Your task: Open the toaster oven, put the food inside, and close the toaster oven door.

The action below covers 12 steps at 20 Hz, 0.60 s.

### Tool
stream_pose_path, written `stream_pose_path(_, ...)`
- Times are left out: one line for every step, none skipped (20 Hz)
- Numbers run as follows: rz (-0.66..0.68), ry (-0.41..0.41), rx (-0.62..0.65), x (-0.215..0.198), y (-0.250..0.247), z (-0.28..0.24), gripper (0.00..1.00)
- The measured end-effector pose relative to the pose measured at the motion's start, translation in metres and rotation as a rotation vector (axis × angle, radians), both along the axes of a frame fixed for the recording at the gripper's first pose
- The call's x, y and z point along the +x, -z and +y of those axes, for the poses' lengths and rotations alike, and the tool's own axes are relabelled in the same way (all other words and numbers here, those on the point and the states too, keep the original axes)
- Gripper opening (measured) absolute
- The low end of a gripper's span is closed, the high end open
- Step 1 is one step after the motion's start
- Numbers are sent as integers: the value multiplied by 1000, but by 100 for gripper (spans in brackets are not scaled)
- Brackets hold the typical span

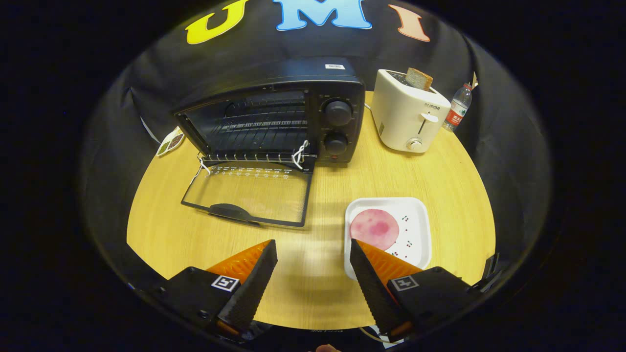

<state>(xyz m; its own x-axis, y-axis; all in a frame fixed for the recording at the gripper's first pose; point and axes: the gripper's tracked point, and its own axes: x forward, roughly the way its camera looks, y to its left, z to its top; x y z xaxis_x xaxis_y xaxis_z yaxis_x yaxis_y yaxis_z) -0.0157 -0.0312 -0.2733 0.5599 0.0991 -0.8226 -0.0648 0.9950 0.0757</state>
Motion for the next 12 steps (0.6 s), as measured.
stream_pose_path(3, -10, -5, 3, -1, -13, 96)
stream_pose_path(6, -18, -3, 6, -3, -25, 96)
stream_pose_path(10, -23, 3, 10, -1, -36, 96)
stream_pose_path(16, -25, 11, 12, 0, -49, 96)
stream_pose_path(29, -24, 19, 14, 2, -62, 97)
stream_pose_path(44, -21, 27, 15, 5, -74, 97)
stream_pose_path(63, -15, 35, 16, 9, -86, 96)
stream_pose_path(77, -12, 47, 16, 11, -97, 96)
stream_pose_path(88, -8, 58, 17, 16, -108, 96)
stream_pose_path(98, -7, 68, 18, 21, -117, 96)
stream_pose_path(108, -5, 74, 20, 28, -126, 96)
stream_pose_path(122, 0, 76, 21, 35, -134, 96)
